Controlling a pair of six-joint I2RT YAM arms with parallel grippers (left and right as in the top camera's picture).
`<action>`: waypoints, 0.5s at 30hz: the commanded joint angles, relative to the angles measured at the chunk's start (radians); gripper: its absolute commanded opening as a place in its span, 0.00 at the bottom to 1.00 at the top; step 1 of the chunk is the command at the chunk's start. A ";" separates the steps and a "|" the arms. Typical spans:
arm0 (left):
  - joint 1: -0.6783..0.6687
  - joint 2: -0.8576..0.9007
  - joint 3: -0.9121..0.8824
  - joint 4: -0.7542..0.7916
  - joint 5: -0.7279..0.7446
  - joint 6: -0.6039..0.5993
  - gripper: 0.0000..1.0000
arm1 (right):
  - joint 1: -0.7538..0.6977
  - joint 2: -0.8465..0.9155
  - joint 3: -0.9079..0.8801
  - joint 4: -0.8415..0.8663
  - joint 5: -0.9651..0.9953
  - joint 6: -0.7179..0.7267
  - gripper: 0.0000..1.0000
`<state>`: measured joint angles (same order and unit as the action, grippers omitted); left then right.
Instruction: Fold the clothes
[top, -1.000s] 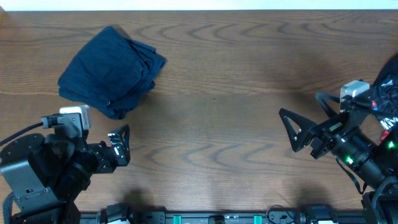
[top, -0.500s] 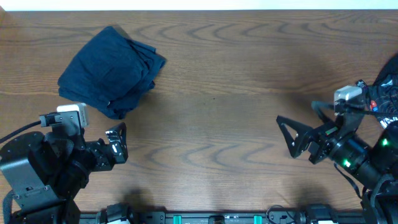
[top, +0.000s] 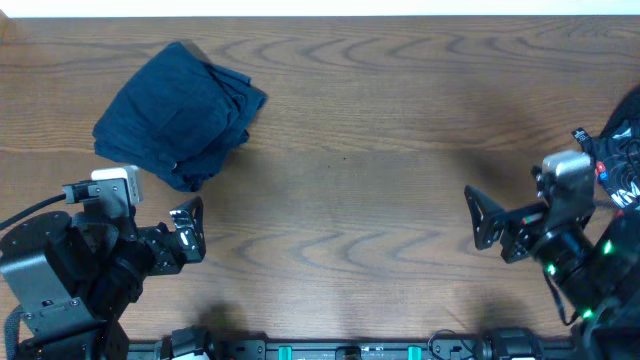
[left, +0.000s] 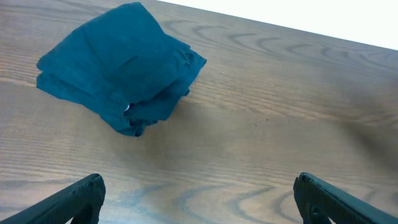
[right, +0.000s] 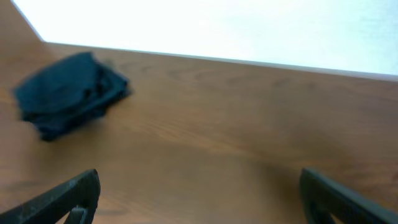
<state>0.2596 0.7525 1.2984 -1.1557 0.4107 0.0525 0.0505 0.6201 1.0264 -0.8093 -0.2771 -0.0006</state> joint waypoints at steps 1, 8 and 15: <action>-0.004 0.003 -0.005 0.001 -0.012 -0.001 0.98 | -0.013 -0.117 -0.163 0.082 0.091 -0.138 0.99; -0.004 0.003 -0.005 0.000 -0.011 -0.001 0.98 | -0.038 -0.403 -0.580 0.327 0.097 -0.135 0.99; -0.004 0.003 -0.005 0.000 -0.011 -0.001 0.98 | -0.038 -0.610 -0.786 0.339 0.094 -0.101 0.99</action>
<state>0.2596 0.7547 1.2964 -1.1549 0.4103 0.0525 0.0223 0.0364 0.2722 -0.4824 -0.1921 -0.1131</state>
